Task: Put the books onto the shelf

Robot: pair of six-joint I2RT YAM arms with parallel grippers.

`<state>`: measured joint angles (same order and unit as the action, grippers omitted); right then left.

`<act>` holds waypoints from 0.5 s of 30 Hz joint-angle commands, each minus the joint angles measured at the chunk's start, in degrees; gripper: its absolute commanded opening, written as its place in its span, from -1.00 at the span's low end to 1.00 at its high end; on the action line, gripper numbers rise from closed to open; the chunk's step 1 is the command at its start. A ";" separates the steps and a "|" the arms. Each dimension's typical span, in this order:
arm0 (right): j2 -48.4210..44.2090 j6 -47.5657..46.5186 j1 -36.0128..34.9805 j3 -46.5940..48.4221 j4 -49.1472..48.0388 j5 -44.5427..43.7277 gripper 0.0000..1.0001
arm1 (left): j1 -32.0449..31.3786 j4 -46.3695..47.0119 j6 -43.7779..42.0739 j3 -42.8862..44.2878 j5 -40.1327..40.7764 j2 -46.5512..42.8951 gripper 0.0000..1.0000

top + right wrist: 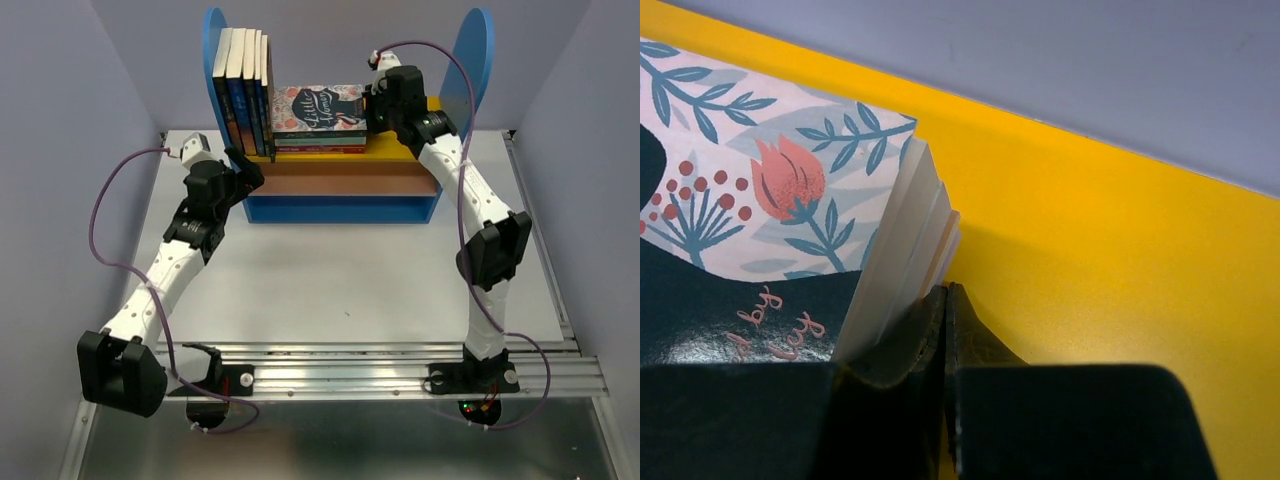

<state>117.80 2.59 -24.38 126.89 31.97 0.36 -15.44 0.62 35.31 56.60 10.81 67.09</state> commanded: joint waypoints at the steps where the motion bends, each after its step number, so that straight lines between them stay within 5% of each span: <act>1: -0.37 1.37 -4.45 -3.13 0.29 4.92 -0.90 | -0.29 2.45 -1.30 2.29 -0.08 -0.03 0.98; 7: -2.48 2.50 -4.45 -6.13 -0.68 1.66 -0.74 | -0.64 4.47 -1.65 2.55 -1.84 1.11 0.98; 9: -3.10 3.64 -4.45 -5.95 -0.76 -1.49 -0.49 | -0.64 4.83 -2.44 2.81 -3.07 1.20 0.98; 10: -3.54 4.43 -4.45 -5.95 -0.76 -3.33 -0.16 | -0.82 4.65 -2.70 3.16 -3.33 0.33 0.98; 12: -5.20 4.97 -4.45 -6.39 -0.76 -7.64 0.14 | -1.08 4.82 -2.88 2.73 -3.60 -1.51 0.98; 13: -5.99 4.97 -4.45 -6.65 -0.76 -9.05 0.49 | -1.34 5.00 -3.57 2.29 -3.69 -2.48 0.98; 15: -8.36 4.97 -4.45 -7.62 -1.03 -12.38 0.69 | -1.43 5.00 -4.19 2.37 -4.13 -6.08 0.98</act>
<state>113.43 5.06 -24.82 120.84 30.15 -10.22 -16.23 1.91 33.63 56.71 7.75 67.61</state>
